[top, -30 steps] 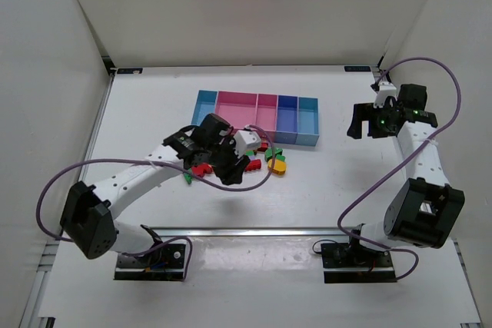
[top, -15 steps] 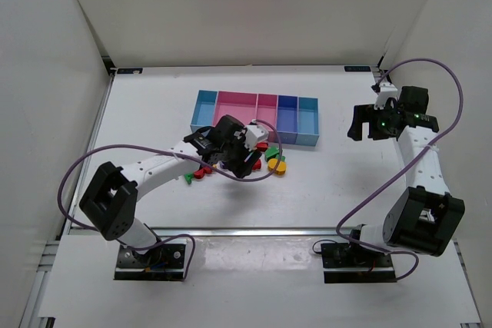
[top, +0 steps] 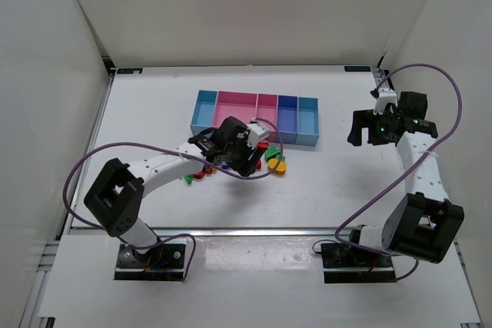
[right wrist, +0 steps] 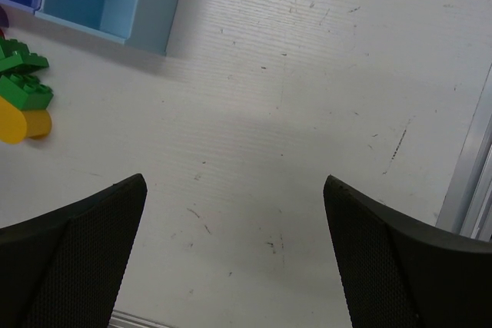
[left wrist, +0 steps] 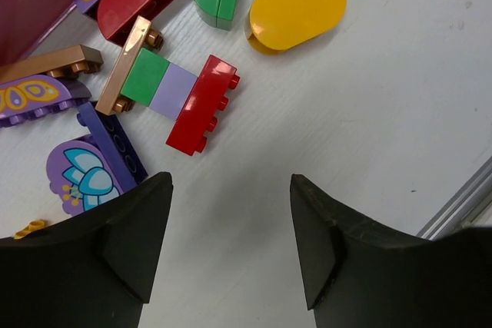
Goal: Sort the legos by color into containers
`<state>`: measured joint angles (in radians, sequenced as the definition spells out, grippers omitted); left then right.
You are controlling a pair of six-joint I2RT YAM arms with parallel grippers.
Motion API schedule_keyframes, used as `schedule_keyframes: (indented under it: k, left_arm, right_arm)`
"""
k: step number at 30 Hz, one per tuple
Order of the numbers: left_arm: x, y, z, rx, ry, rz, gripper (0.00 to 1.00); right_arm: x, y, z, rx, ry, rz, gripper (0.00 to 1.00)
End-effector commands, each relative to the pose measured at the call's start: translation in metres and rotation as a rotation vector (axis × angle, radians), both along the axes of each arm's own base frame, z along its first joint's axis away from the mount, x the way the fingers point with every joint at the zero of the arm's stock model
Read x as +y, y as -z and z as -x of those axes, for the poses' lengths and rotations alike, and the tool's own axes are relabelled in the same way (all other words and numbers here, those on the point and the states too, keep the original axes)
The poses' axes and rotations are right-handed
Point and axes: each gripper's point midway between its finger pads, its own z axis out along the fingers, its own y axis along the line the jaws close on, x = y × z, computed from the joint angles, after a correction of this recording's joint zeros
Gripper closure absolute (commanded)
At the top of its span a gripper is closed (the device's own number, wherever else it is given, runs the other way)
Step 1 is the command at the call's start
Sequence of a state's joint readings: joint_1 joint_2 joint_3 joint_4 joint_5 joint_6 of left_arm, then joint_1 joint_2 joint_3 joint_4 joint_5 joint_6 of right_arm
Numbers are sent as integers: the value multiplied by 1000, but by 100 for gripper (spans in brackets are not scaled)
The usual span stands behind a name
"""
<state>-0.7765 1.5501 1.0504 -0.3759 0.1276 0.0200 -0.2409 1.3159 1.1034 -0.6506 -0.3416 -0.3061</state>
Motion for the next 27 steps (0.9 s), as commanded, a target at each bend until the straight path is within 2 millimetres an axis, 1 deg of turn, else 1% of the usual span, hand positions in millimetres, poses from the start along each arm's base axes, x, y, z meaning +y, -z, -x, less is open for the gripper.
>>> schedule_keyframes:
  k: [1,5,7,10,14,19,27]
  left_arm:
    - [-11,1,-7,7,-5,11,28]
    - [-16,12,-7,45,14,12,29]
    - [-14,24,-6,68,29,-23,29]
    - [-6,31,-13,42,16,-53,29]
    - [2,34,-24,15,6,-61,29]
    - [2,39,-31,-3,11,-72,29]
    - [-4,43,-34,-10,97,-56,29]
  right_arm:
    - [-3,-6,3,-31,-9,33,1]
    - [-6,-6,5,-30,-8,44,1]
    - [-7,-6,5,-29,-7,47,1]
    - [-10,-7,5,-31,1,44,1]
    - [-13,-6,8,-22,14,37,1]
    - [-12,-5,10,-18,12,20,1]
    - [-14,-4,8,-11,16,16,1]
